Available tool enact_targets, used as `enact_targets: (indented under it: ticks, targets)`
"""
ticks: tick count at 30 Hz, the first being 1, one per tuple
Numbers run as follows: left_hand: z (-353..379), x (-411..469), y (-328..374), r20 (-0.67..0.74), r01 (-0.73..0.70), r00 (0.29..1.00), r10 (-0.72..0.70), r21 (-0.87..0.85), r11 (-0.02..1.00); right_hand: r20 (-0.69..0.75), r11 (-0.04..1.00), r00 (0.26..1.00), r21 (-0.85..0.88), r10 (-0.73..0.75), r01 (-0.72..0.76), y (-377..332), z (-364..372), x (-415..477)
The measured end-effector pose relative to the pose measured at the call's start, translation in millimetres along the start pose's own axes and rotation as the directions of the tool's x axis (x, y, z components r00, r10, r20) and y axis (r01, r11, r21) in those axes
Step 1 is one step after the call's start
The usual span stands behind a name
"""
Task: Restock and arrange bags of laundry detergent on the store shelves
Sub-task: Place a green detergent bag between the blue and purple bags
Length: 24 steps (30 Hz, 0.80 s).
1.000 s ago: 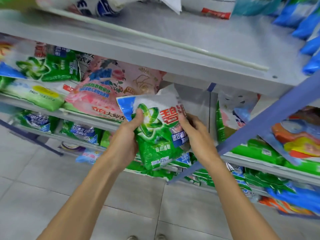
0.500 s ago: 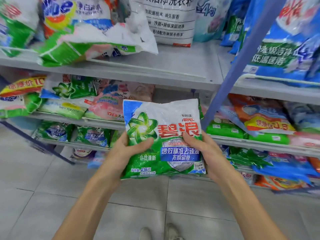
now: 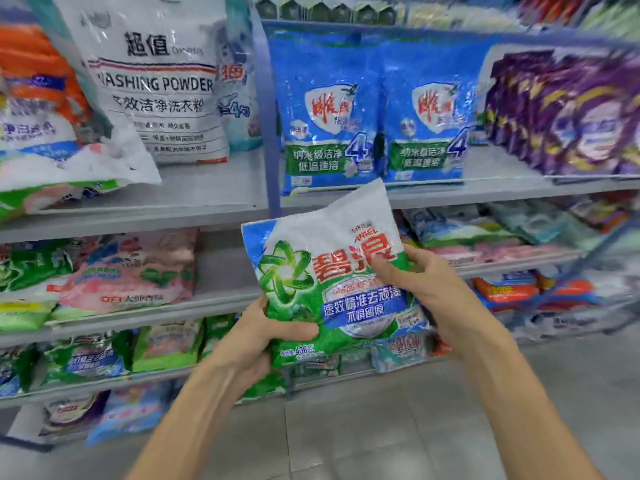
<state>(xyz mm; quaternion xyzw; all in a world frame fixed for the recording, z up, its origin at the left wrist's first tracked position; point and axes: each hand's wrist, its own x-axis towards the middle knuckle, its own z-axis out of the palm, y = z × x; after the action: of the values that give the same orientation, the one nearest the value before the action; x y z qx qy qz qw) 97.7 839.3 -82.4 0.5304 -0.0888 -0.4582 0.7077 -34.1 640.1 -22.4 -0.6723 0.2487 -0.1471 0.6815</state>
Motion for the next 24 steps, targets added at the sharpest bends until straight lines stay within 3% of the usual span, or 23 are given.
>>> enact_targets:
  ticks: [7, 14, 20, 24]
  targets:
    - [142, 25, -5, 0.036, 0.062, 0.998, -0.059, -0.084, 0.995, -0.146, 0.995, 0.989, 0.100, 0.009, 0.006, -15, -124, -30]
    - [230, 55, -8, -0.018, -0.117, 0.993, 0.120, 0.131, 0.984, -0.166, 0.944, 0.986, 0.327, 0.018, 0.038, -15, -211, -45]
    - [284, 85, -7, 0.008, -0.423, 0.902, 0.431, 0.211, 0.881, -0.215, 0.921, 0.977, 0.378, -0.010, 0.092, -17, -259, -25]
    - [309, 127, 2, -0.041, -0.402, 0.912, 0.408, 0.107, 0.909, -0.262, 0.934, 0.965, 0.336, -0.029, 0.119, -21, -288, 16]
